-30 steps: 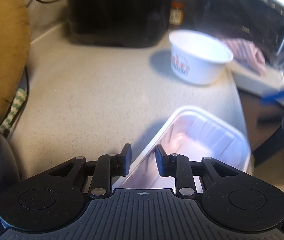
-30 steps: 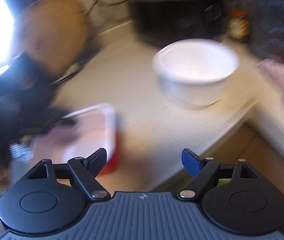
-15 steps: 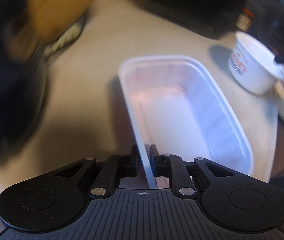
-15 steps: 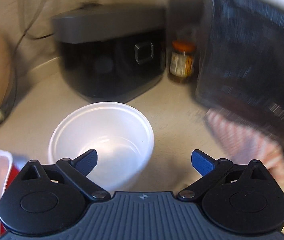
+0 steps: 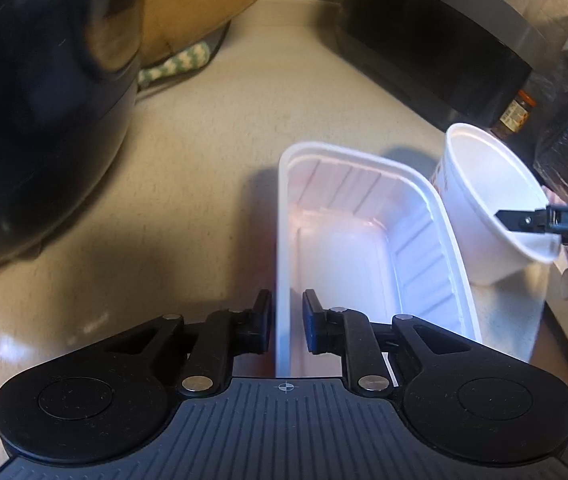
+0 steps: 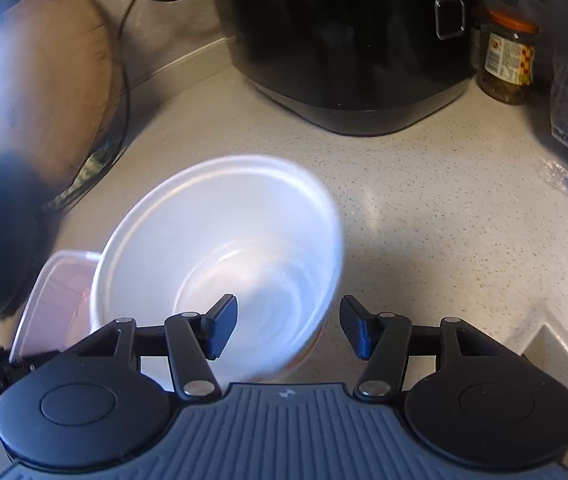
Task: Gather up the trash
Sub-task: 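Grasp the tray edge with the left gripper while the right gripper grasps the white bowl rim, then carry tray and white bowl down into the green bin and open both grippers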
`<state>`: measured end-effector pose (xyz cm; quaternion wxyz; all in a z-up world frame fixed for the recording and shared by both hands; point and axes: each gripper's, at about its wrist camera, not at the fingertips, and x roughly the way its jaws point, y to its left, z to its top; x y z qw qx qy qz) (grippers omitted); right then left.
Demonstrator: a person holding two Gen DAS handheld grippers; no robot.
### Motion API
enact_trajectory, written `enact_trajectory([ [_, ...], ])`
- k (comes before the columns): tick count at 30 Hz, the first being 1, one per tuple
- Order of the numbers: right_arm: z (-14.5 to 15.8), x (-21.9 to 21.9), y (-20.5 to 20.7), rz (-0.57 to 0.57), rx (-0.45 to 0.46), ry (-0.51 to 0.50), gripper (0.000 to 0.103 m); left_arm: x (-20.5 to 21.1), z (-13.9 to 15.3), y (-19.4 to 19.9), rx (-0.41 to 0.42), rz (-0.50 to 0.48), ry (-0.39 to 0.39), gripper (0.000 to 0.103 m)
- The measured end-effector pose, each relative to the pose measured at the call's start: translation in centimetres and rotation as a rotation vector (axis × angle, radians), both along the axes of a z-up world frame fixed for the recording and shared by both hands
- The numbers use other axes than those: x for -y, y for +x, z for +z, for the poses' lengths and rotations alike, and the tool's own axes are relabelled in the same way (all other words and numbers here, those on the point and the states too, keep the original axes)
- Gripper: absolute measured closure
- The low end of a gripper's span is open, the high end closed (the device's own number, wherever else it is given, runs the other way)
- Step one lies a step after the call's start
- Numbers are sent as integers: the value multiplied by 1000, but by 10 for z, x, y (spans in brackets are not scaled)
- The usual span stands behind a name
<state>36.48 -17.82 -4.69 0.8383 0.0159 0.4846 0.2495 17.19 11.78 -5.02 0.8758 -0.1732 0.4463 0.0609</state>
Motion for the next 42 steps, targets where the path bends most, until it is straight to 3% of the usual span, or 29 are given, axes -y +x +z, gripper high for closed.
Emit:
enact_trajectory([
  [3, -5, -4, 3, -14, -51, 43, 50, 5, -2, 7, -15, -12, 14, 85],
  [6, -4, -6, -10, 7, -82, 60, 70, 7, 2, 3, -32, 34, 38, 89],
  [8, -1, -3, -20, 20, -105, 80, 74, 7, 5, -1, -34, 56, 52, 89],
  [13, 9, 5, -43, 6, -133, 138, 76, 8, 17, -16, 3, 66, 55, 91],
  [17, 21, 17, -61, -21, -154, 216, 84, 7, 36, -27, 53, 27, 16, 92],
  [22, 41, 43, -83, -77, -132, 280, 84, 14, 62, -36, 123, -47, 6, 92],
  [28, 53, 98, -120, -211, -77, 302, 84, 56, 74, -20, 155, -205, 3, 92],
  [33, 34, 169, -157, -421, -85, 276, 84, 123, 58, 0, 123, -413, 7, 92],
  [38, -8, 244, -202, -651, -148, 210, 84, 206, 21, 12, 30, -613, -19, 92],
  [42, -54, 295, -237, -806, -234, 175, 84, 268, -32, 21, -77, -717, -14, 92],
])
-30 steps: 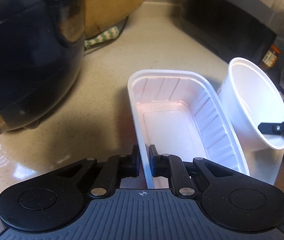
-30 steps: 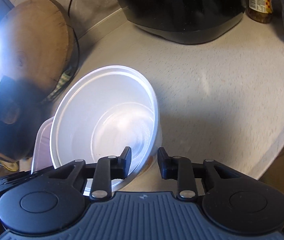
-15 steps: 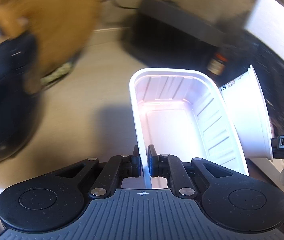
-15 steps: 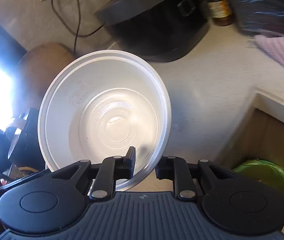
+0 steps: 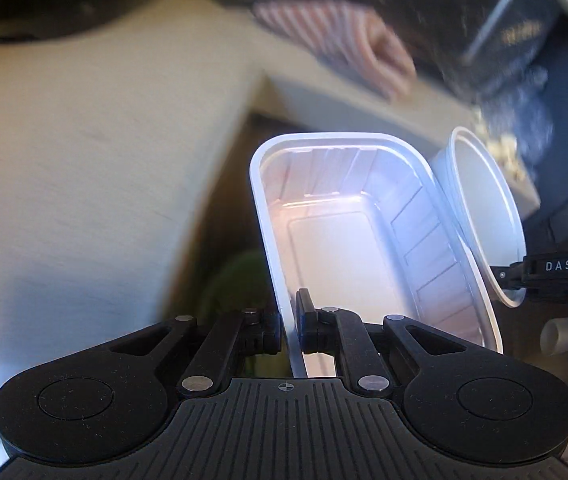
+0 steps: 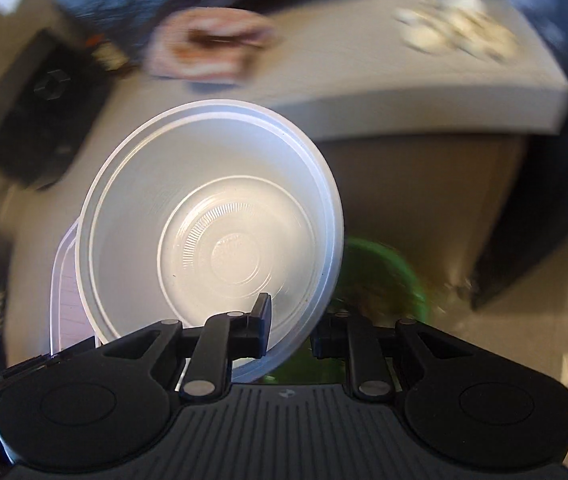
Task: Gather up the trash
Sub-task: 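Carry tray and white bowl down into the green bin and open both grippers, then raise both empty grippers back up to the counter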
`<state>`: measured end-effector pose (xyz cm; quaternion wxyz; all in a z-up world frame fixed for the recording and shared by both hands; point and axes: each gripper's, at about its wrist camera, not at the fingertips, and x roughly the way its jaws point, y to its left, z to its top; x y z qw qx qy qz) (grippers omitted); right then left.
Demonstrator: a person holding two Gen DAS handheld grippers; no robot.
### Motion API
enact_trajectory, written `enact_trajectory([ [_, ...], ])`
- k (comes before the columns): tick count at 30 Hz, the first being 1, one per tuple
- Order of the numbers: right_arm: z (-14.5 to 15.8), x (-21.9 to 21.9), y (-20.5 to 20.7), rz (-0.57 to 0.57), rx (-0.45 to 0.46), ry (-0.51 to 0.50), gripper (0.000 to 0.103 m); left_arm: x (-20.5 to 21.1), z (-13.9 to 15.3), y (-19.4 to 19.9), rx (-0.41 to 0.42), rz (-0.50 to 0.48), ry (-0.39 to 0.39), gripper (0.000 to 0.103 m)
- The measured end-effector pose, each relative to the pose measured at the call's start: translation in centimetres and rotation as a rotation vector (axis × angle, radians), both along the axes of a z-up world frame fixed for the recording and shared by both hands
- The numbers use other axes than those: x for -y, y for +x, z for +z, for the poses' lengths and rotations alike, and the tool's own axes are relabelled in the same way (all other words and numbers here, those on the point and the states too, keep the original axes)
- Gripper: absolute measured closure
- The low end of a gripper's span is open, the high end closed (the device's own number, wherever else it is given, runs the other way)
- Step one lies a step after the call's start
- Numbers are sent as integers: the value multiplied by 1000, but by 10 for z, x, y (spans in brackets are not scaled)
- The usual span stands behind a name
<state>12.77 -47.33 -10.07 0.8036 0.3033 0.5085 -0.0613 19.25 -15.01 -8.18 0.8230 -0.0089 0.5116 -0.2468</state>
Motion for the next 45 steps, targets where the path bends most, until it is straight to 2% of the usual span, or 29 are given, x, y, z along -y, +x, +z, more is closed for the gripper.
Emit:
enact_trajectory([
  [4, -53, 39, -22, -116, -105, 17, 84, 43, -75, 13, -137, 3, 21, 93],
  [7, -92, 60, -29, -165, -173, 42, 84, 66, -133, 26, -201, -7, 12, 92],
  [9, -117, 70, -28, -177, -215, 53, 84, 75, -174, 39, -295, -1, -7, 88],
  [11, -141, 77, -24, -180, -246, 54, 85, 72, -206, 46, -354, 59, 2, 80],
  [13, -162, 81, -19, -182, -287, 57, 86, 71, -227, 51, -350, 116, 47, 79],
  [17, -186, 77, -9, -143, -326, 30, 87, 63, -245, 61, -355, 149, 127, 79],
  [20, -200, 62, 9, -74, -337, 24, 87, 53, -244, 64, -387, 176, 144, 79],
  [24, -232, 31, 41, 23, -369, 66, 88, 47, -221, 58, -413, 186, 123, 79],
  [26, -250, 15, 62, 69, -376, 61, 90, 41, -205, 53, -398, 177, 114, 84],
  [29, -277, -4, 82, 103, -354, 63, 91, 34, -187, 47, -365, 163, 113, 83],
  [31, -293, -14, 95, 116, -347, 31, 90, 32, -176, 46, -337, 169, 126, 83],
  [34, -305, -30, 109, 133, -389, -76, 87, 31, -164, 39, -295, 149, 159, 83],
  [39, -290, -33, 109, 139, -406, -100, 82, 34, -139, 26, -236, 134, 133, 83],
  [43, -241, -31, 104, 163, -347, -95, 81, 31, -101, 17, -142, 98, 81, 83],
  [45, -198, -40, 98, 197, -269, -113, 81, 25, -76, 11, -84, 108, 54, 83],
])
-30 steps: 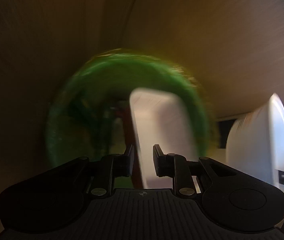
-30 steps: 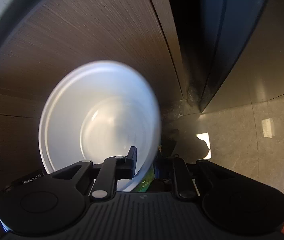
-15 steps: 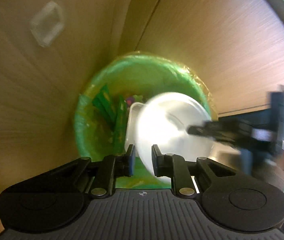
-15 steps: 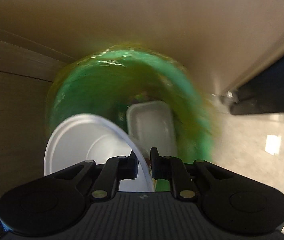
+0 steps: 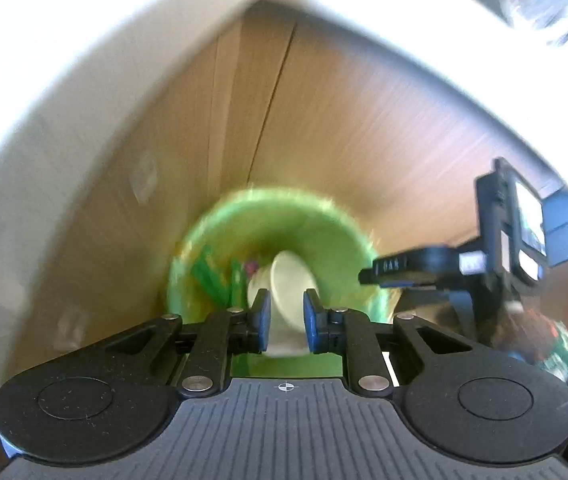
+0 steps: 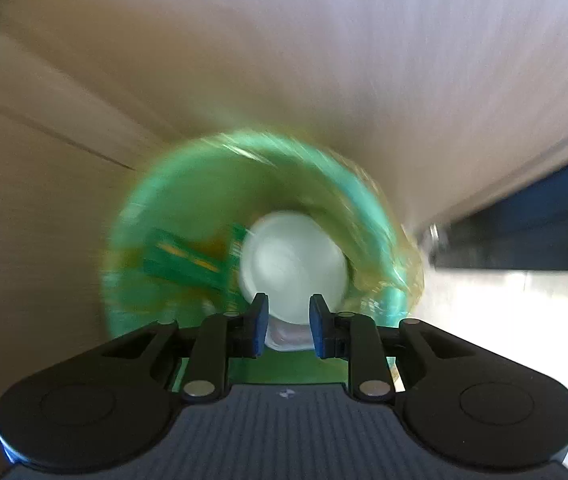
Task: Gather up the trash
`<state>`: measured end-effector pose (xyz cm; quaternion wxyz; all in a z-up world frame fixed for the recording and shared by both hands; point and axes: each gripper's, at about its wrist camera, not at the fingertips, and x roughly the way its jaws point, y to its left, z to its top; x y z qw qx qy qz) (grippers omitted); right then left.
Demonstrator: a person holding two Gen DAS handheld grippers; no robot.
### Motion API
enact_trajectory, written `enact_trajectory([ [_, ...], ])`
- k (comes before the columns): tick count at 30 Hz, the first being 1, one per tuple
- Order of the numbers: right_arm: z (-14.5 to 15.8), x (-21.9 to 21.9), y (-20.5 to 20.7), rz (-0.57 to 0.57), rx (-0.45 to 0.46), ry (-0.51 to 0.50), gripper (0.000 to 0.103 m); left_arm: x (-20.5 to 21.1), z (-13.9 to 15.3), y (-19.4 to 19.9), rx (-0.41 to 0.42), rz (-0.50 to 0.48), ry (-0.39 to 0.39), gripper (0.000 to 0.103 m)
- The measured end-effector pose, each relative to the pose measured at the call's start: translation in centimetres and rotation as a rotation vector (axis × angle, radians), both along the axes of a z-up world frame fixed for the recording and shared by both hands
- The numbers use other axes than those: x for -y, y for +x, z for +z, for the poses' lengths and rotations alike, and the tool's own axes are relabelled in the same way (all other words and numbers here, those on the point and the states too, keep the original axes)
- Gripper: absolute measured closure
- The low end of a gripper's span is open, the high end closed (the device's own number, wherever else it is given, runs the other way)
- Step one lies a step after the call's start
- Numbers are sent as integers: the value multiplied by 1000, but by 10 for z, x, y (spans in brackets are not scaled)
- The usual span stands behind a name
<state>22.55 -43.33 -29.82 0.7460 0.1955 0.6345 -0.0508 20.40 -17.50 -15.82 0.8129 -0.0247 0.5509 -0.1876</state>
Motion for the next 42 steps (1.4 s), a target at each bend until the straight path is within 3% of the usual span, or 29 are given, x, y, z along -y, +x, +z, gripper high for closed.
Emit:
enact_trajectory([
  [2, 49, -16, -5, 47, 109, -3, 77, -10, 29, -7, 58, 35, -39, 83],
  [6, 144, -57, -16, 185, 380, 4, 49, -46, 77, -23, 177, 183, -104, 82],
  [9, 195, -94, -25, 310, 560, 42, 43, -77, 105, -43, 275, 311, -92, 82],
  [11, 219, -119, -31, 382, 636, 83, 39, -105, 124, -61, 355, 377, -70, 82],
  [14, 243, -153, -41, 467, 670, 177, 34, -135, 137, -94, 461, 470, 3, 82],
  [17, 258, -192, -63, 514, 689, 207, 34, -166, 143, -128, 527, 516, 36, 82],
  [19, 262, -217, -85, 538, 725, 166, 29, -184, 143, -149, 530, 531, 74, 83],
  [24, 270, -266, -138, 572, 752, 81, 21, -211, 141, -201, 571, 561, 84, 85],
  [30, 276, -290, -172, 582, 774, -2, 20, -221, 147, -217, 598, 564, 140, 86],
  [42, 277, -300, -182, 578, 816, -64, 20, -228, 145, -221, 600, 527, 98, 86],
])
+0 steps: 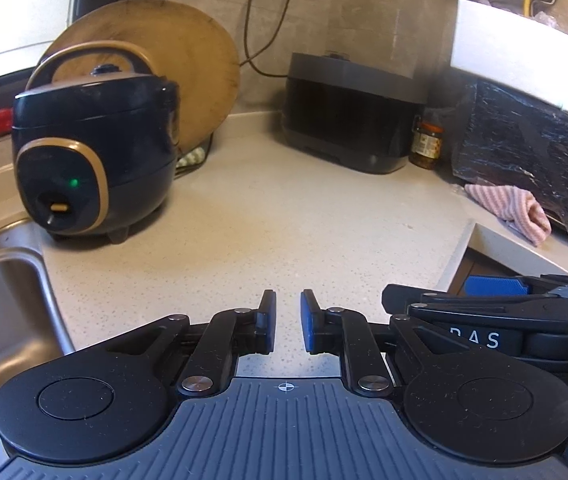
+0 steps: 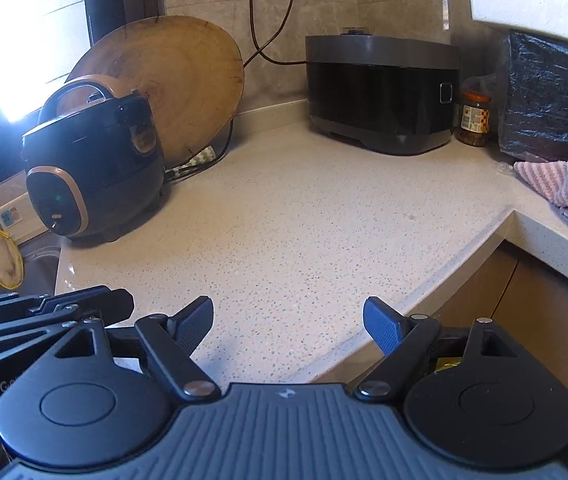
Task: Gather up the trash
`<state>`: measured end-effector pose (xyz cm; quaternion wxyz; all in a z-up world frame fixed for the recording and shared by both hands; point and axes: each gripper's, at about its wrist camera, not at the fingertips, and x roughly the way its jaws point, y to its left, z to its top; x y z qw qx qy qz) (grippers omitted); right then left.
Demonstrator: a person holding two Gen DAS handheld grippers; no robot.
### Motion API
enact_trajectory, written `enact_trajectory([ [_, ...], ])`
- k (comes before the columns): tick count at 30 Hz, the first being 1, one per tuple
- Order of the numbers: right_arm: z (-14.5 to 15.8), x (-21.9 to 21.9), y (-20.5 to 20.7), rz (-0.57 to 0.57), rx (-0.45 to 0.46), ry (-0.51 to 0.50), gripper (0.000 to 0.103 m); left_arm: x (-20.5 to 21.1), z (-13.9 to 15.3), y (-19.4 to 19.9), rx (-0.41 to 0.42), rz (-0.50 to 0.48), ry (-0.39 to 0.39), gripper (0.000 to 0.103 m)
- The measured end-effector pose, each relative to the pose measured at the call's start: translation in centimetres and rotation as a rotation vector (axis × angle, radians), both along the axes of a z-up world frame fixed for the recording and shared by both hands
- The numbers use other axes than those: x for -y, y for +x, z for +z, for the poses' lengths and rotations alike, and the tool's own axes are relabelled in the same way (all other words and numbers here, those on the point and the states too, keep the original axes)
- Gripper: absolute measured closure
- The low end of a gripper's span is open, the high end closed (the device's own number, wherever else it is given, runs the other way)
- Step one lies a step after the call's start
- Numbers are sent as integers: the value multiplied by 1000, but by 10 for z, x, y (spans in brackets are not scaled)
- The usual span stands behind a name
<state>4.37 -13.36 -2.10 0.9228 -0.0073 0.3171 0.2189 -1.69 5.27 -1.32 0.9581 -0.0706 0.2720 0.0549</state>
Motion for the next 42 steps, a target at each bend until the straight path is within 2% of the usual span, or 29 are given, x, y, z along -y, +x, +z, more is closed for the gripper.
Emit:
enact_trajectory([
  [42, -5, -5, 7, 1, -30, -16, 19, -7, -5, 10, -36, 20, -22, 86],
])
